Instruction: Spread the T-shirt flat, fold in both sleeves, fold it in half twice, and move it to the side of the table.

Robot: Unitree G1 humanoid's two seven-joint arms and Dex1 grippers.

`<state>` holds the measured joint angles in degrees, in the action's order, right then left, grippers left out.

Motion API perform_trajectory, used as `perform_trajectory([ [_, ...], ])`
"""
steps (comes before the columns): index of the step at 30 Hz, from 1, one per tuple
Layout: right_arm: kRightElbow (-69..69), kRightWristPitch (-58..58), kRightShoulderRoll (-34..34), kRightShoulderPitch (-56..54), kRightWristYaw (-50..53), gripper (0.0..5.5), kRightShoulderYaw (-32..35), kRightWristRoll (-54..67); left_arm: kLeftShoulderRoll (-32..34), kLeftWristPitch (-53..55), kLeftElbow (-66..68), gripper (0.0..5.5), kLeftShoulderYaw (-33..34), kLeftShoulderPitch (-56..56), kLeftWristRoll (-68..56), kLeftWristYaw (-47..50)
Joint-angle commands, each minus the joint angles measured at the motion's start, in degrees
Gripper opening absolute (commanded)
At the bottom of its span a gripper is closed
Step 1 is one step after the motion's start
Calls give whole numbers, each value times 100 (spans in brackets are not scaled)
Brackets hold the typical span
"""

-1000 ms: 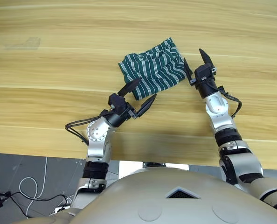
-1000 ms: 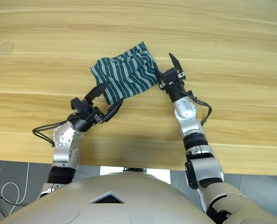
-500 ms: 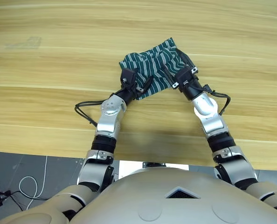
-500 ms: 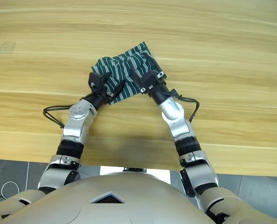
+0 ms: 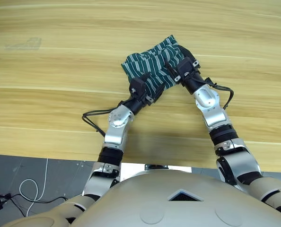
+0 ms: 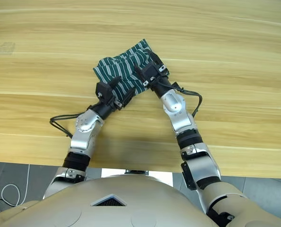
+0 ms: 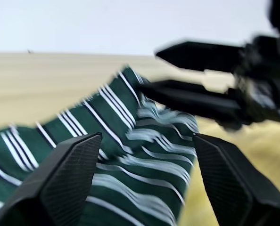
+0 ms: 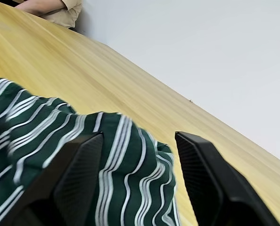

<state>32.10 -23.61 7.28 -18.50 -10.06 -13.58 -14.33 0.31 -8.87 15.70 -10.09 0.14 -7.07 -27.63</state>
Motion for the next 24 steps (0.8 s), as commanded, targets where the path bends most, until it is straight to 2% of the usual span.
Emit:
perform_trajectory([
  [1,-3,58,-15,49,51,281,44,46,-138,588,242,358,-15,357,83,421],
  [10,-575,195,-17,445,1,281,77,139,-186,1607,523,358,530,77,-25,1230],
  [18,263,660,-229,-113,135,281,164,139,234,2027,-965,358,-499,1049,199,498],
  [24,-139,612,-213,359,92,281,62,116,845,2568,-2135,358,-771,2042,-37,165],
])
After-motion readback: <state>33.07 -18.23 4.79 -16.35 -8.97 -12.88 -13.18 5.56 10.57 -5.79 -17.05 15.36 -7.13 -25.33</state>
